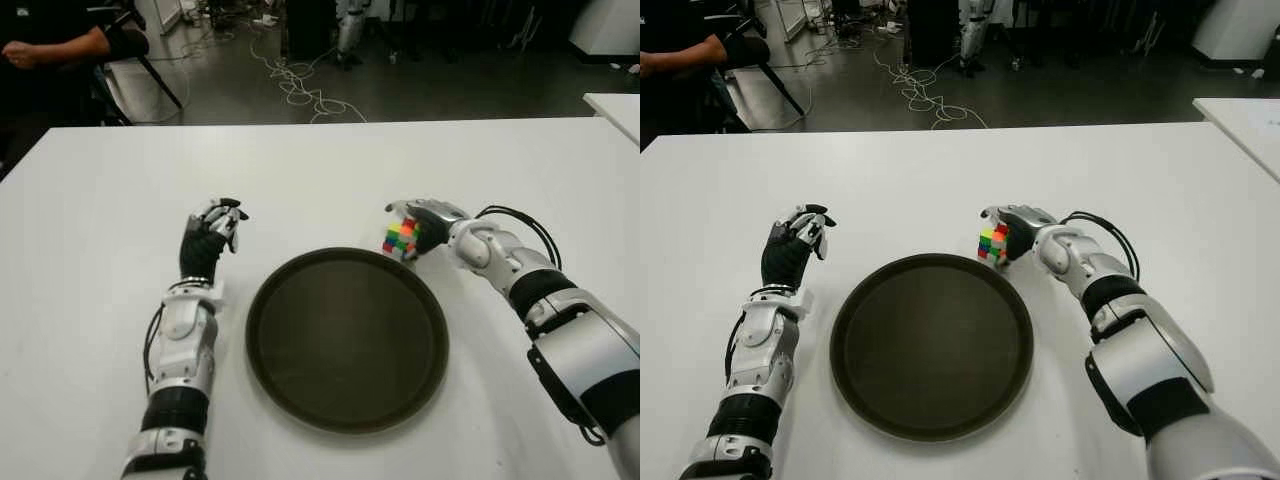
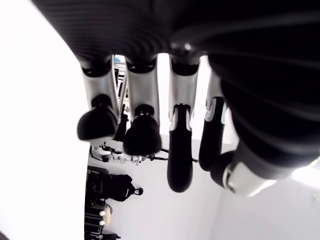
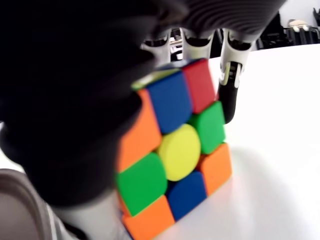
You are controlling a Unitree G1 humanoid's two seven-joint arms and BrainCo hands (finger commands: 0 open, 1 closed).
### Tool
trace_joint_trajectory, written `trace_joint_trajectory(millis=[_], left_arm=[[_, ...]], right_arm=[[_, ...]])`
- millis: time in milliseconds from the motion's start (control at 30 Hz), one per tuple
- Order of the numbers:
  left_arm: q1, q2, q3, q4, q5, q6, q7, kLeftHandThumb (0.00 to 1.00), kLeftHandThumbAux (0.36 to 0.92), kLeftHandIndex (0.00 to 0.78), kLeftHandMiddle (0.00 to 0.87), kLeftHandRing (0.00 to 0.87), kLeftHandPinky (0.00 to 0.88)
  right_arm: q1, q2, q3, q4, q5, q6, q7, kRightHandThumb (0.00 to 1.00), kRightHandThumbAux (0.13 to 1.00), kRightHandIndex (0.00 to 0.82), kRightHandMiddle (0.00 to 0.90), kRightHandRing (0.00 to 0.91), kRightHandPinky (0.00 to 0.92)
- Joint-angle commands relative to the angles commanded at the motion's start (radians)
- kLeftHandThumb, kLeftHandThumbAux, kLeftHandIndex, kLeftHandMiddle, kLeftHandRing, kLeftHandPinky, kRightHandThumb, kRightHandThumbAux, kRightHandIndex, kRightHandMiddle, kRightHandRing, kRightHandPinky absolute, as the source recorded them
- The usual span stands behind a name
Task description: Pick up the Rubik's Cube and put it in the plate
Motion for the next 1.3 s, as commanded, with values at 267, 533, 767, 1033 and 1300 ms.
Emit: trace_joint_trajectory(millis=[267,533,767,1033,1300], left_arm=[[-0.002,0.002,0.002,0.008,0.0,-0.009,-0.005,0.856,0.661,0.42,0.533,0.791,0.803],[-0.002,-0.004,0.004,0.005,-0.005,-0.003,0.002,0.856,0.661,0.421,0.53,0.787,0.799],[0.0,-0.006,0.003,0.001,-0.002,-0.005,0.01,0.856,0.662,0.419,0.533,0.789,0.797],[0.002,-0.004,0.001,-0.003,-0.003,-0.008,0.004,0.856,0.662,0.419,0.535,0.795,0.803],[0.004,-0.002,-0.001,-0.009,-0.009,0.0,-0.006,0.856,0.662,0.419,0.535,0.797,0.806]], right_arm=[[-0.002,-0.003,0.006,-0.001,-0.004,-0.005,-0.011,0.688,0.742,0.412,0.539,0.568,0.598],[-0.004,-0.003,0.012,0.0,-0.011,-0.005,-0.025,0.69,0.741,0.414,0.501,0.519,0.563],[-0.004,-0.005,0.02,0.0,-0.012,-0.003,-0.036,0.69,0.74,0.415,0.511,0.521,0.552],[-0.003,-0.007,0.023,-0.002,-0.012,-0.009,-0.053,0.69,0.741,0.414,0.494,0.506,0.541],[-0.006,-0.007,0.027,0.0,-0.015,-0.001,-0.063,0.689,0.741,0.414,0.489,0.512,0.549]])
